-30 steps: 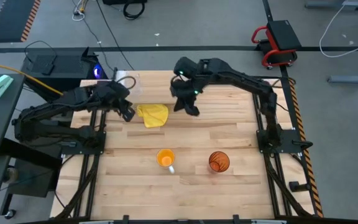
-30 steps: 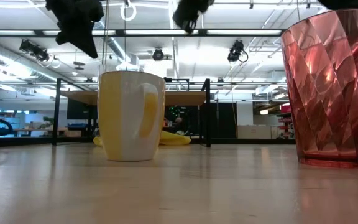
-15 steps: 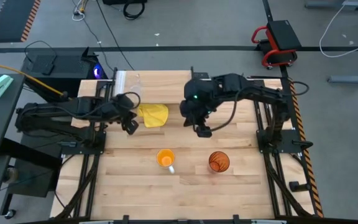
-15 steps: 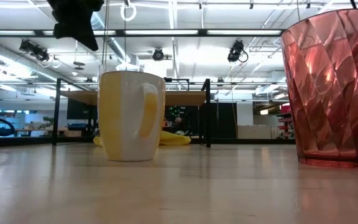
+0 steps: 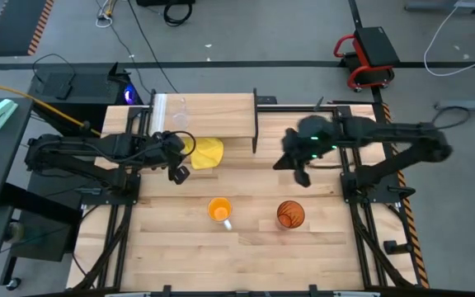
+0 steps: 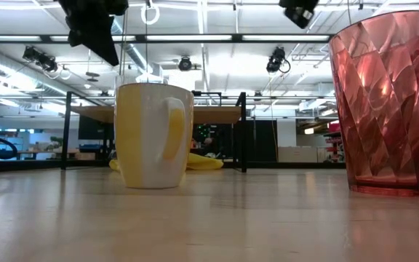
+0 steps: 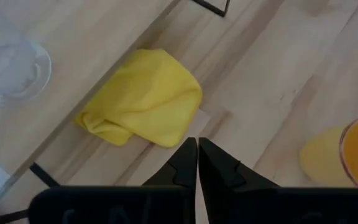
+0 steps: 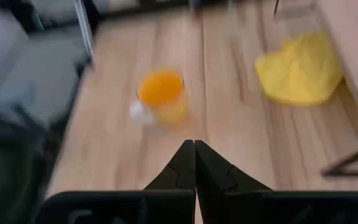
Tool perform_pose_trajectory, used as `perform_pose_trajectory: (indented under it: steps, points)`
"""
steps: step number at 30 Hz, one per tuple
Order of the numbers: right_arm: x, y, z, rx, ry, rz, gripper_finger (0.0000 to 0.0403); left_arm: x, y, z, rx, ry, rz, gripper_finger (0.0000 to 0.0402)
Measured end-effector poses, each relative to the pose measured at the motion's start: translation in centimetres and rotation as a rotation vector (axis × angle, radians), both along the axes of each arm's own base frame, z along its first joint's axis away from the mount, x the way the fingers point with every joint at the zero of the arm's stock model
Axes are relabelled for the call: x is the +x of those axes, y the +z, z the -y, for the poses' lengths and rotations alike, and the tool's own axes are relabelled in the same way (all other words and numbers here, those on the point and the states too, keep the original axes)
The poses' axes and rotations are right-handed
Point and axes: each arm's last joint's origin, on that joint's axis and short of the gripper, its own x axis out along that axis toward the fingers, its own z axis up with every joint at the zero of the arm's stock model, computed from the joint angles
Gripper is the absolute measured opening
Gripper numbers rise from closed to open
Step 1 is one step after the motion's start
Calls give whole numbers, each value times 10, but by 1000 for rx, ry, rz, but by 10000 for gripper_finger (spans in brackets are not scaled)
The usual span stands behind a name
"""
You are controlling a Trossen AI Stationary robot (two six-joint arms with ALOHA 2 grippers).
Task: Stack small to large cups/mugs on shelf
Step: Put the yellow mug on the shelf
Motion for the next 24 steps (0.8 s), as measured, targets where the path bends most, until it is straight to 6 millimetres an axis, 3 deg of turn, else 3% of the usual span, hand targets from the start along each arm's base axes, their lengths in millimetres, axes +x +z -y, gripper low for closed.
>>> perform_pose_trajectory:
  steps: [3, 6, 11, 17, 24]
  points:
    - [-23, -25, -1, 60, -44, 106, 4, 6, -4, 0, 1, 1, -18, 16]
    - [-37, -58, -1, 93, -91, 97, 4, 13, -12, 4, -1, -12, -27, 14]
    - [-40, -100, 0, 81, -122, 42, 10, 21, -34, 19, -27, -48, -67, 23]
    - [-26, -112, -1, 49, -84, 97, 19, 33, -61, 41, -40, -129, -7, 36]
    - [-1, -97, -8, 54, -49, 177, 20, 31, -80, 61, -86, -136, 16, 30]
